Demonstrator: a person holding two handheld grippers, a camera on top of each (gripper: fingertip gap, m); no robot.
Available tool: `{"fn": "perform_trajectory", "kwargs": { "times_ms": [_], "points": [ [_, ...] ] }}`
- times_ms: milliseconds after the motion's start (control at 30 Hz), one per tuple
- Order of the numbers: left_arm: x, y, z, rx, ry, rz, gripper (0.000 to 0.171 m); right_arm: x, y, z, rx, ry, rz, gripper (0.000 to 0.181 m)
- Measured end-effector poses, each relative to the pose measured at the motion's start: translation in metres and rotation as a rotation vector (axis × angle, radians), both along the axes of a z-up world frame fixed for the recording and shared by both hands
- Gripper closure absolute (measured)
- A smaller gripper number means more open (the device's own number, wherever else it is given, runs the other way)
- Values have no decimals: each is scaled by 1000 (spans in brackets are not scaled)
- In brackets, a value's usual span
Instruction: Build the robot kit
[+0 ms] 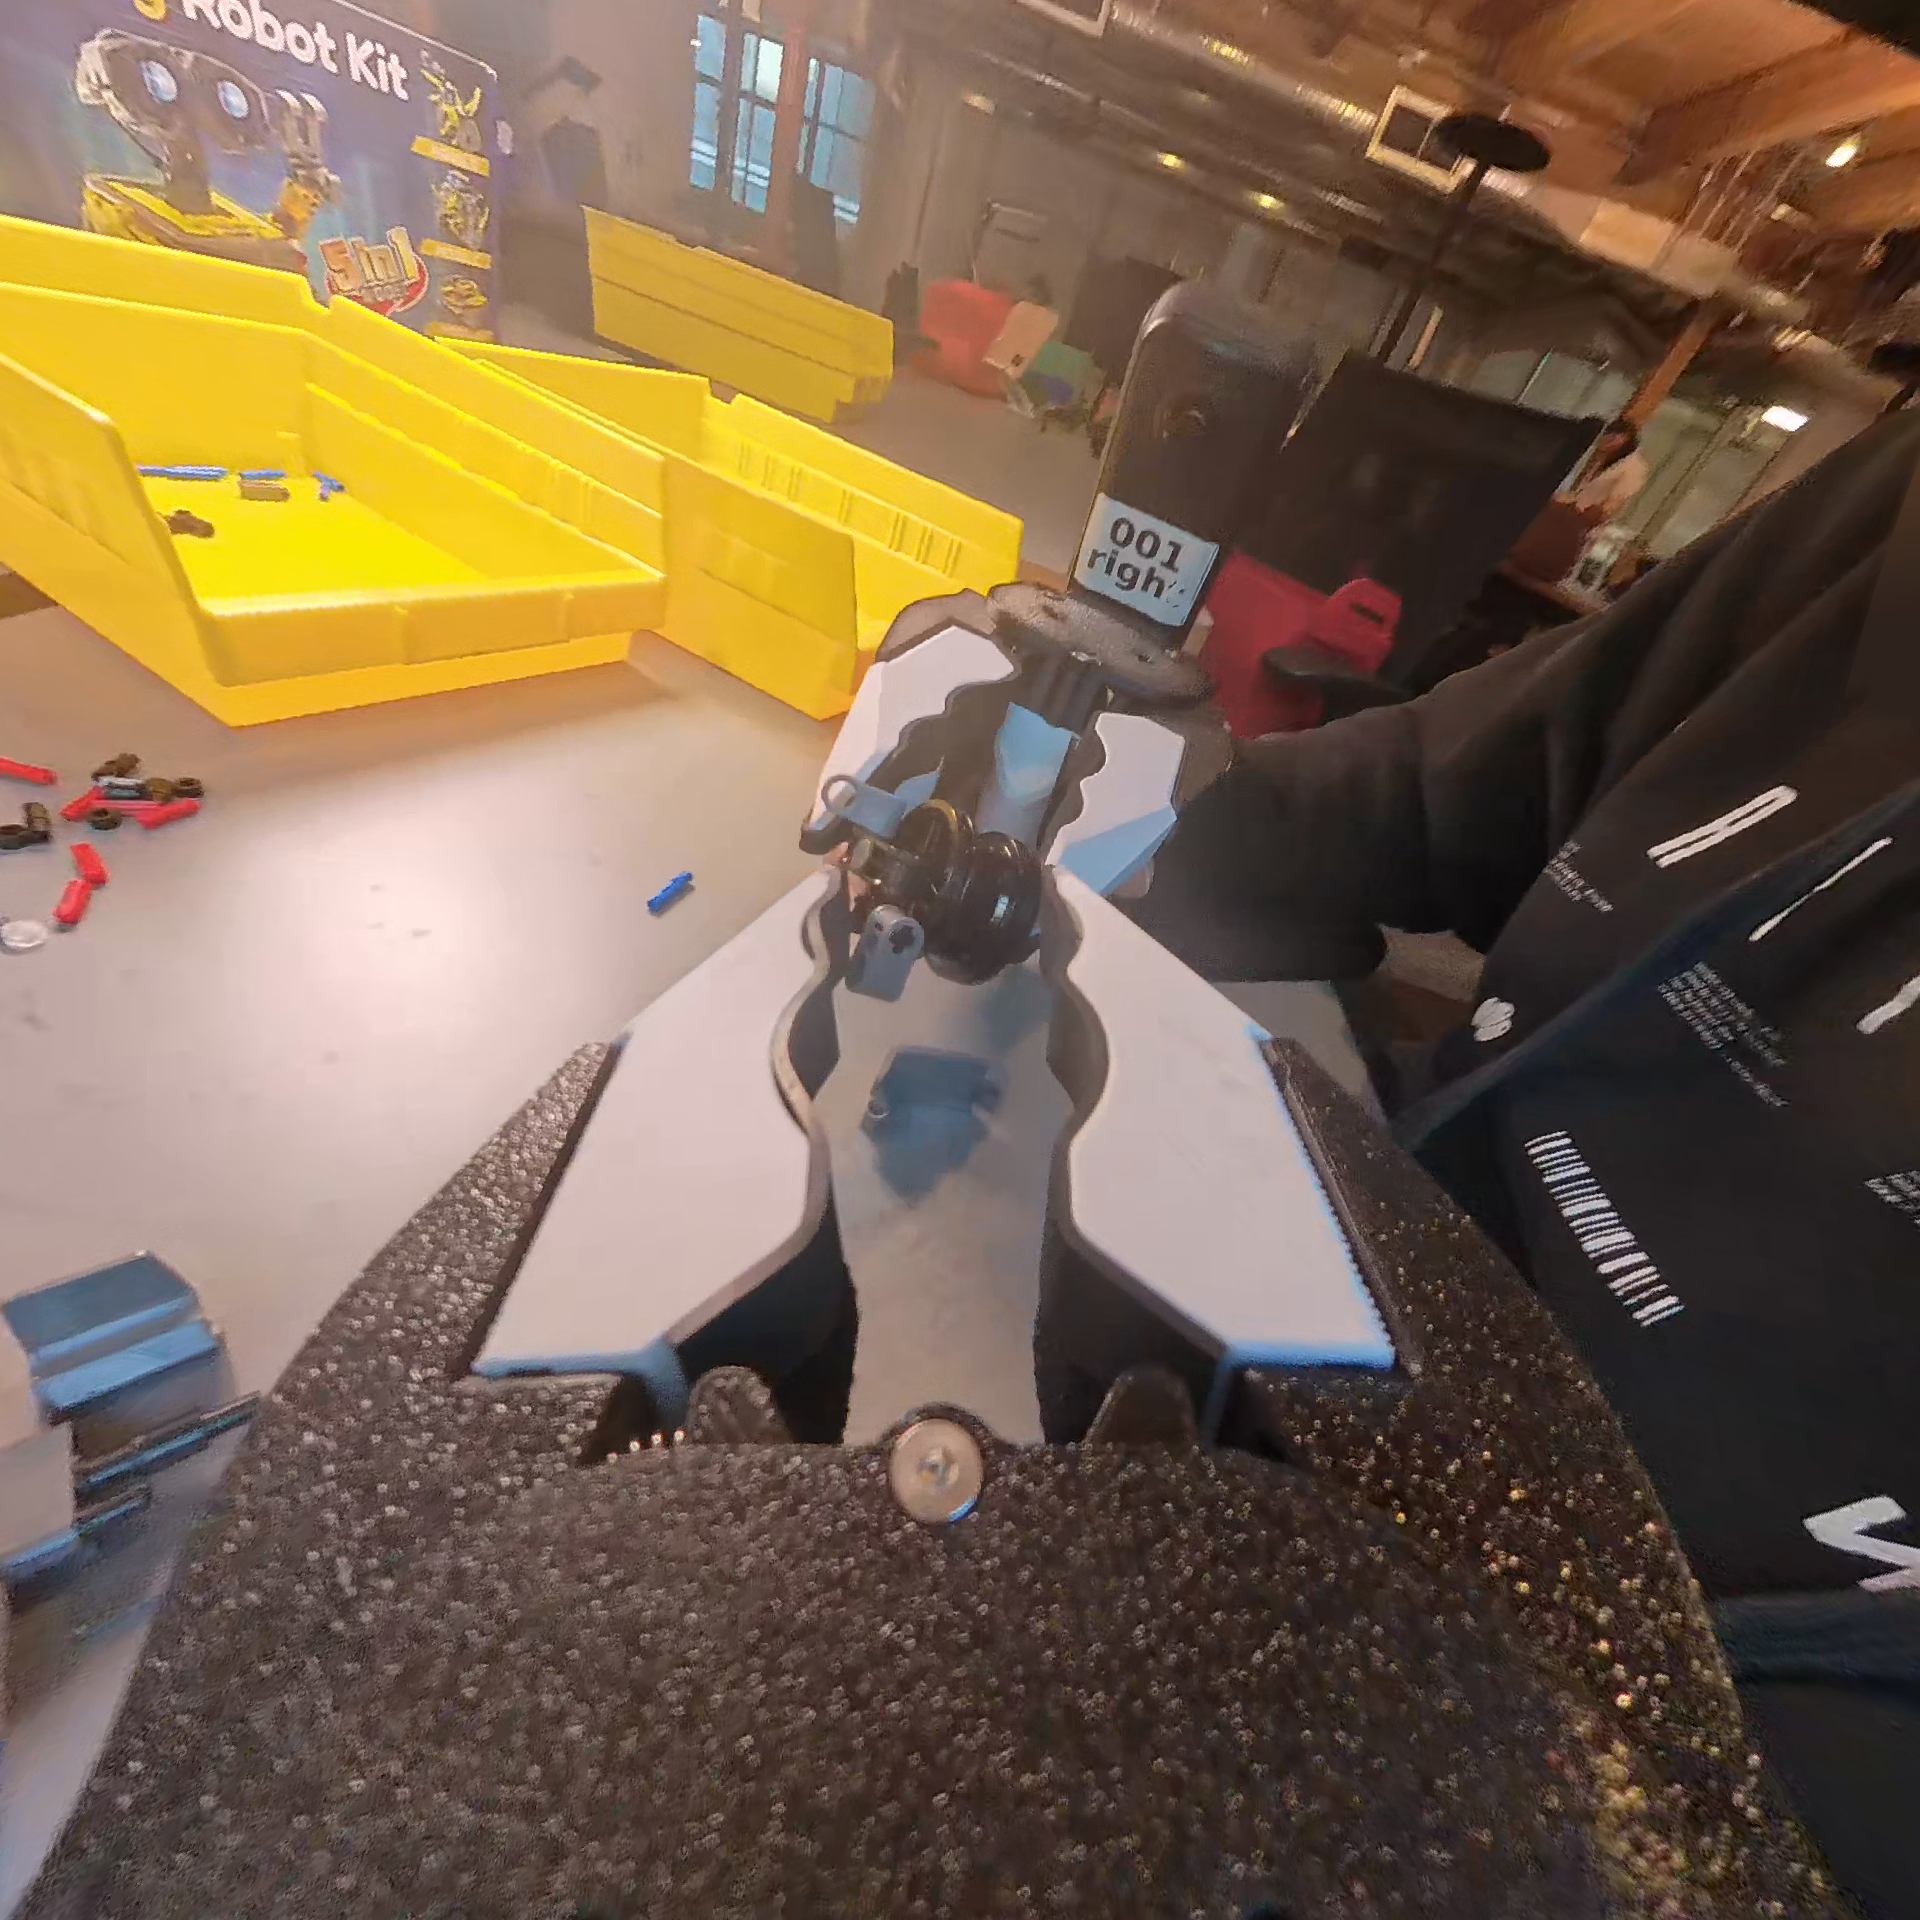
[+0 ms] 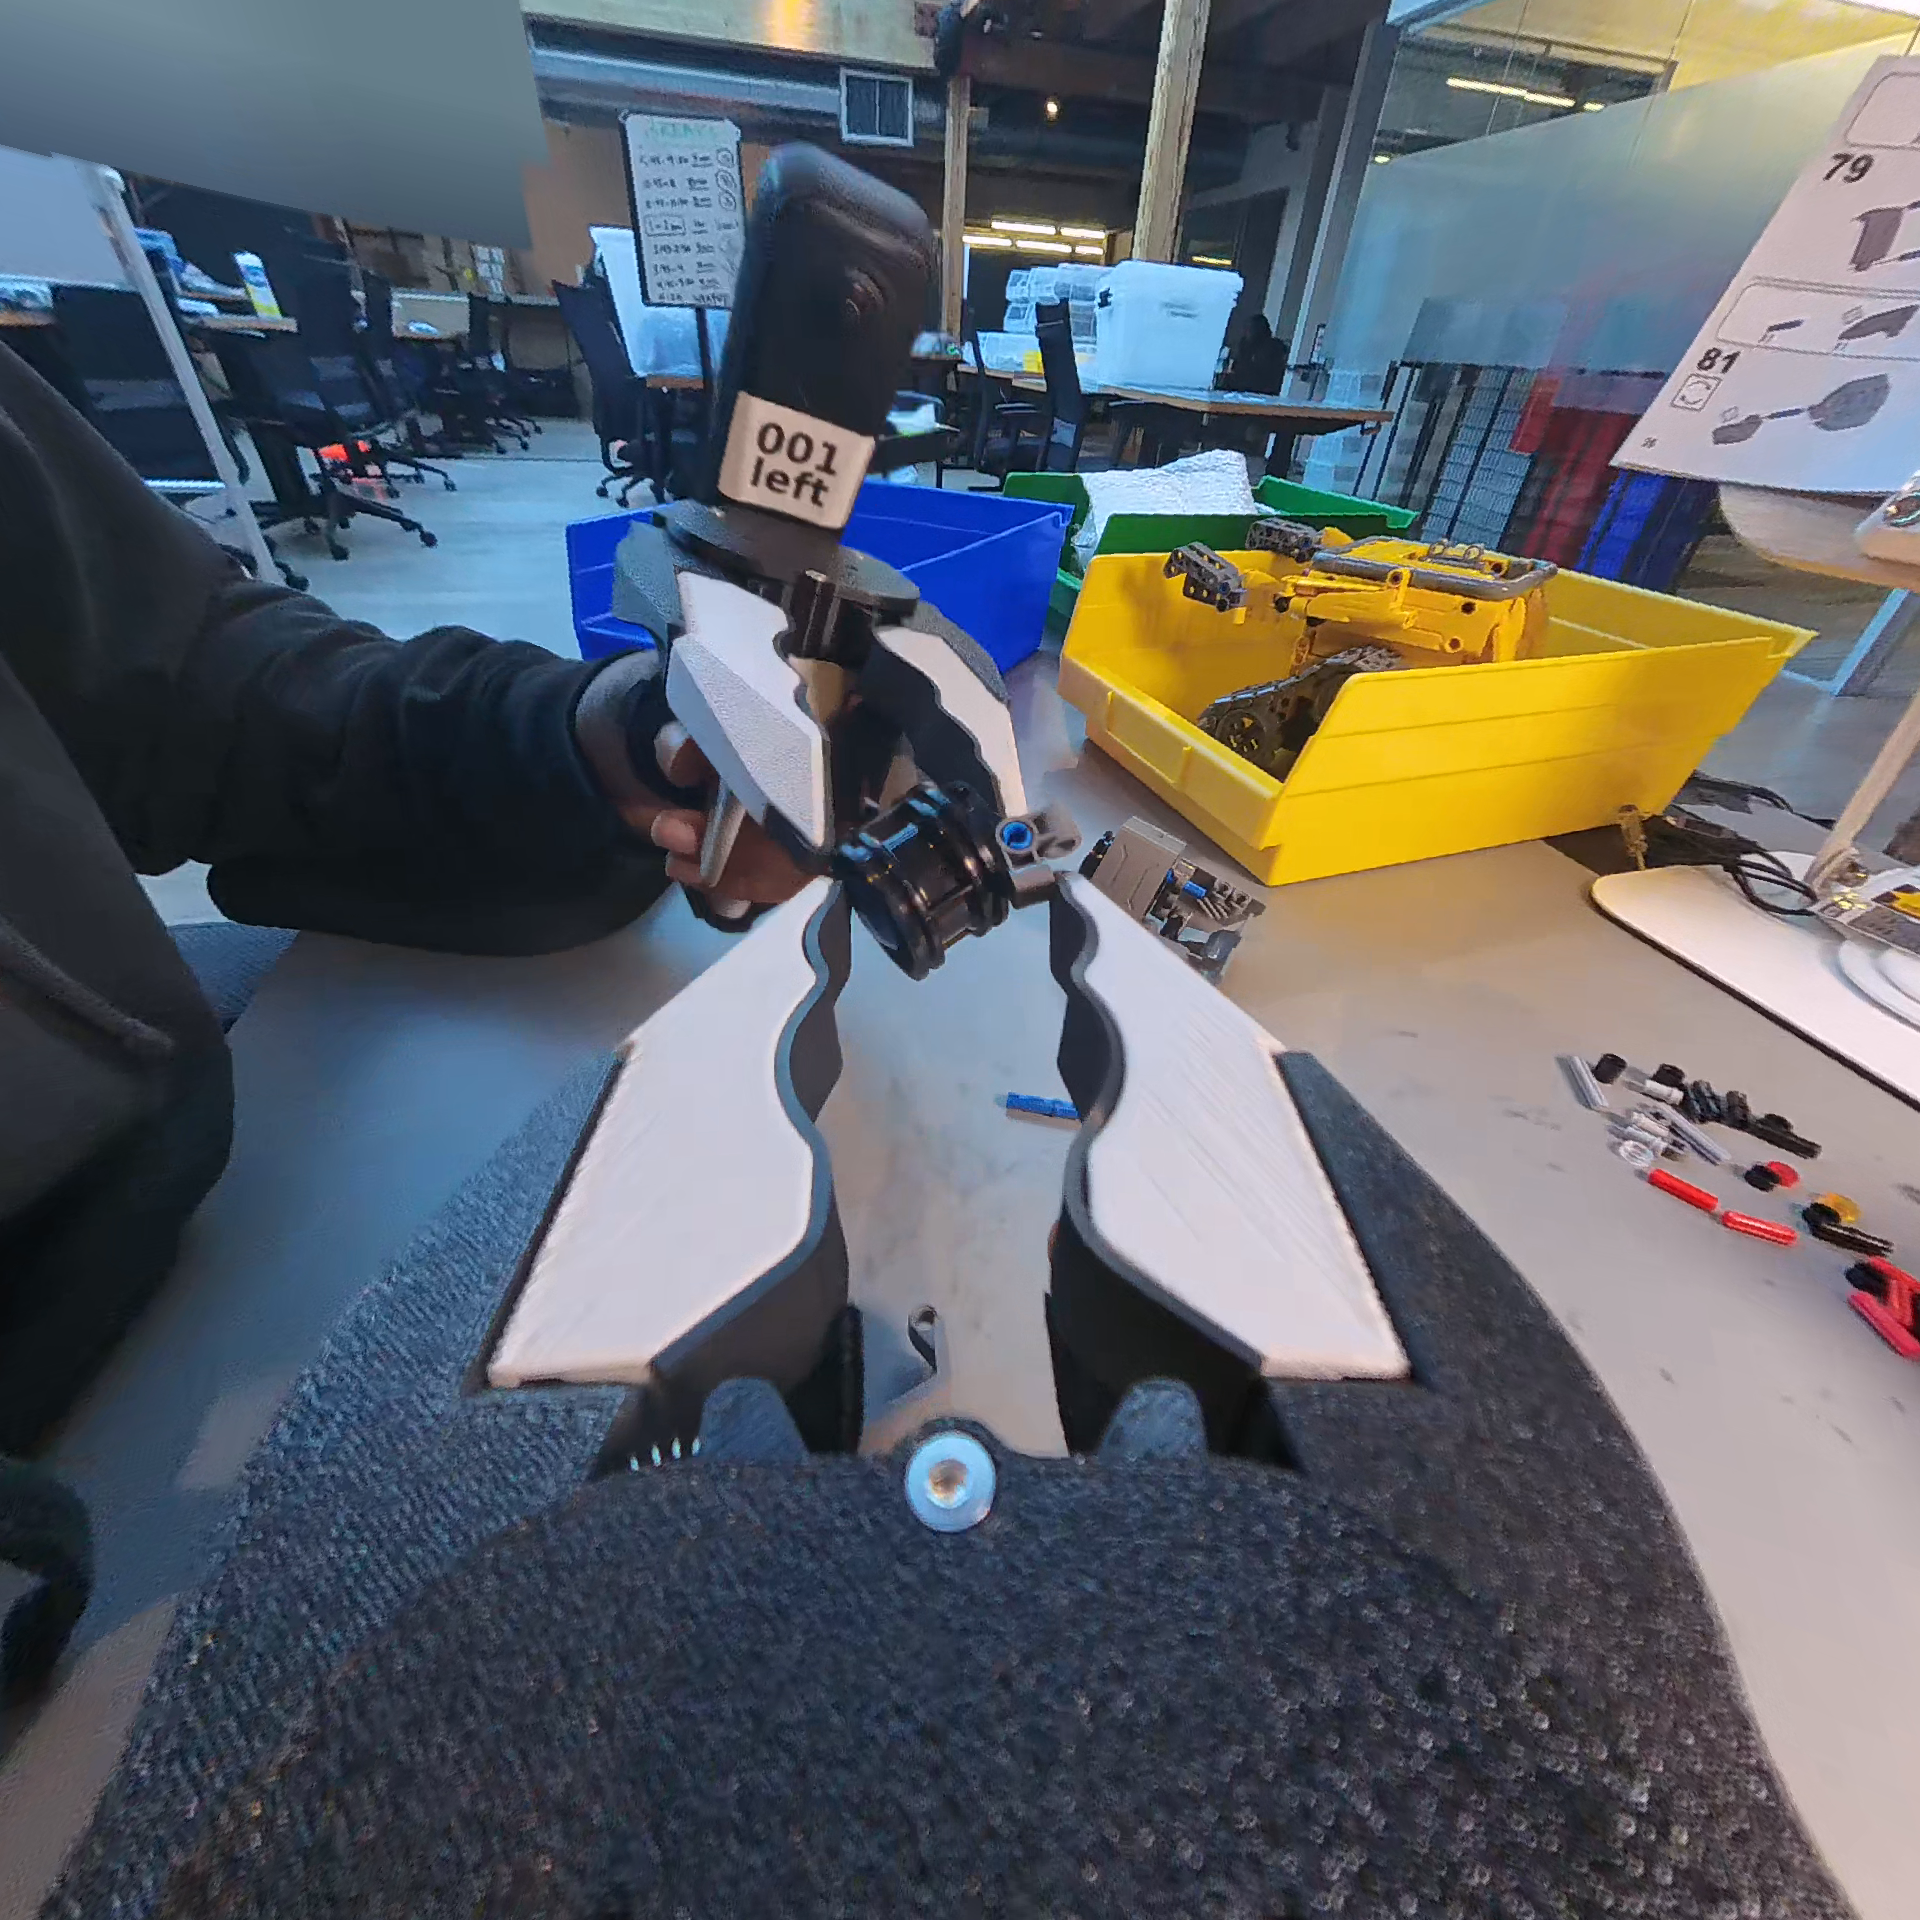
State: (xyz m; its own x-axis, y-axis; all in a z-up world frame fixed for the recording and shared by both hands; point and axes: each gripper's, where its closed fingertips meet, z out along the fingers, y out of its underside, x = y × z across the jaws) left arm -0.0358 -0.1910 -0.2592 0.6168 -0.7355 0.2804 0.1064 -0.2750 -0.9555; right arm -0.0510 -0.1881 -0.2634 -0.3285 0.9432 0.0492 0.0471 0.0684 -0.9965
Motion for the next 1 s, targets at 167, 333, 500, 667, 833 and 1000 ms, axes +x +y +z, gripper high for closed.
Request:
{"fn": "perform_trajectory", "kwargs": {
  "times_ms": [167,333,500,667,833,1000],
  "points": [
    [0,-2,-4,46,115,21,137,0,-1,-4,61,-10,-3,143],
    [1,-4,-6,71,181,17,137,2,-4,-7,82,-16,10,143],
    [4,-13,-5,44,113,-68,137,8,-13,-5,91,-4,73,143],
    [7,-18,-6,4,60,-124,139,10,-17,-5,141,4,88,139],
    [10,-22,-5,-31,10,-173,139,14,-20,-6,153,0,113,139],
    [12,-25,-5,-81,-34,-217,143,15,-22,-5,75,-20,148,131]
  ]
}}
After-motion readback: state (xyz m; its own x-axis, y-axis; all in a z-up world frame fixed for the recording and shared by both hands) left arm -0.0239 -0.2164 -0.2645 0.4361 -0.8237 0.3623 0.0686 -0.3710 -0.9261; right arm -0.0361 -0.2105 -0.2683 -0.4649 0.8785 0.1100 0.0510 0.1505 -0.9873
